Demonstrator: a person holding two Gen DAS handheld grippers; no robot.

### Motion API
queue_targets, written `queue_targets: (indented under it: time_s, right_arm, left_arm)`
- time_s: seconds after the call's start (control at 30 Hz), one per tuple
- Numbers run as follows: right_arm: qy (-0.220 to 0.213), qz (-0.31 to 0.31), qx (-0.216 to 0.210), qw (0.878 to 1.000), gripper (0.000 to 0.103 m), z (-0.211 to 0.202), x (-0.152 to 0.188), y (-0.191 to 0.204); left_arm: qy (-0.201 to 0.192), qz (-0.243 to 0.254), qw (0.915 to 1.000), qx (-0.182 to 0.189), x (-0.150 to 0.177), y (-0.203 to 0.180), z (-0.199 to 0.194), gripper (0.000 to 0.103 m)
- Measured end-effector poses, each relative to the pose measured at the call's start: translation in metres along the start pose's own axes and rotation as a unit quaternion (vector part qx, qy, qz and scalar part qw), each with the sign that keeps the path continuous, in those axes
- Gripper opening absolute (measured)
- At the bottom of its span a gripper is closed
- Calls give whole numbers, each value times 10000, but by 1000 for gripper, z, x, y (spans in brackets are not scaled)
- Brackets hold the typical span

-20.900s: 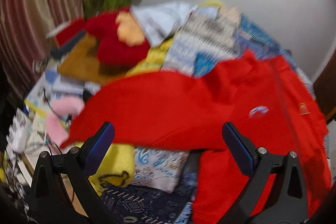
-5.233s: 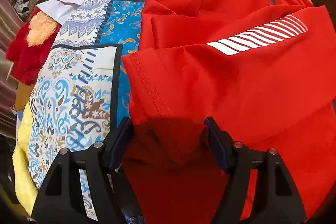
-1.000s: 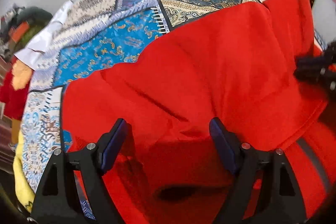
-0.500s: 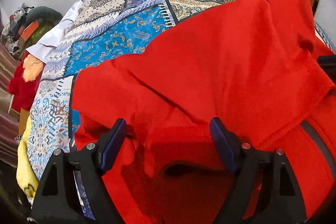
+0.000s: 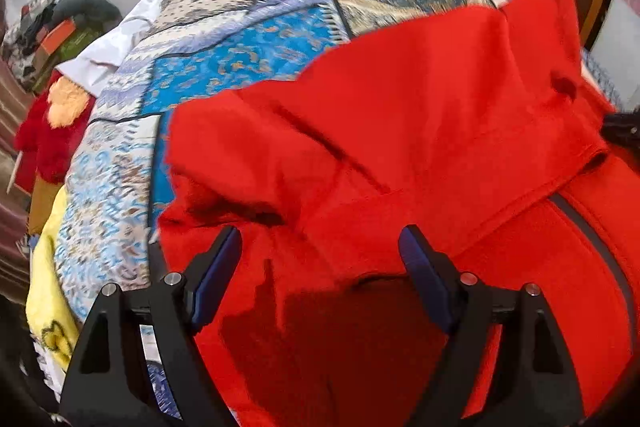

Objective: Fold large clothes

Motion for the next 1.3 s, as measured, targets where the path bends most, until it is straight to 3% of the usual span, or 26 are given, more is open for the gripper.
queue_targets:
  time_s: [0.2,0.33,0.43,0.5,0.57,0.73,0.8,1.13,1.2,1.3]
  right_arm:
    - [-335,1203,-926,9878,9,-18,-6,-59]
    - [-713,1741,-852,9784,9,-24,-27,-101]
    - [-447,1708,-896,9802,9,1,-42,-104]
    - [-192,1457,-764,9862,9,27,-45,-98]
    - [188,998,-317,9943,9,60,-41,-85]
    - [-160,50,693,9975,9,63,-30,-61]
    - [-193,-44,807,9965,9,62,-24,-60]
    - [-229,565,647,9960,9,54,-6,-90]
    - [-224,938,380,9946,9,49,-4,-100]
    - [-425,1757,-473,9824,9,38,-2,-124]
  left_arm:
    - [-251,-601,9969,-448,-16,70,-21,82]
    - [-57,-1009,9927,-653,-29,112,-4,83]
    - [149,-1287,9900,-567,-29,127,15,83]
    - [289,-1391,9886,-496,-27,130,28,83]
    - [349,-1448,9879,-425,-24,130,35,83]
    - [406,-1378,9890,-343,-16,130,47,83]
    - [414,-1396,9888,-328,-16,130,49,83]
    - [500,-1436,9884,-53,-25,125,65,83]
    - [672,-1545,9856,115,-25,123,80,83]
    - [856,-1869,9773,510,-25,119,99,80]
Point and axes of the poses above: each gripper's, at about its wrist camera, not at the fingertips, and z roughly the way its jaws point, y to its left, x to its underside, the point moved 2 cm from there along z, roughly the way its jaws point, and after that the axes turned 9 degrees about -y, right-handed, at the moved point
